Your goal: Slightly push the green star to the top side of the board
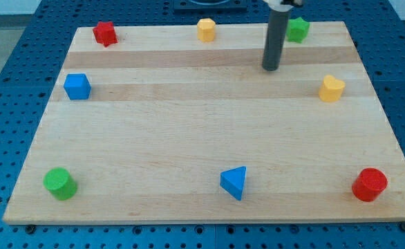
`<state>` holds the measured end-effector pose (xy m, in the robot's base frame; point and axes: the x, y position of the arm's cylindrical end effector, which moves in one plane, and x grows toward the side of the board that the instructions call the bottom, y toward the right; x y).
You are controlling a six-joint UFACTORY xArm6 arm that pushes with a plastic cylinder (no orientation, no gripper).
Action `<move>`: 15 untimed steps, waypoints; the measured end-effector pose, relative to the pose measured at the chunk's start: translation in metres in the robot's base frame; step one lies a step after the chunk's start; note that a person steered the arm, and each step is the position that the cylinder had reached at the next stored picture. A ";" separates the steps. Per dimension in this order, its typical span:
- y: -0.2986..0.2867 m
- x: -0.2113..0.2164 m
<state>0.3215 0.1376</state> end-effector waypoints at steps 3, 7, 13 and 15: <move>0.137 -0.025; -0.074 -0.021; 0.041 -0.080; 0.054 -0.069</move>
<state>0.2527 0.1917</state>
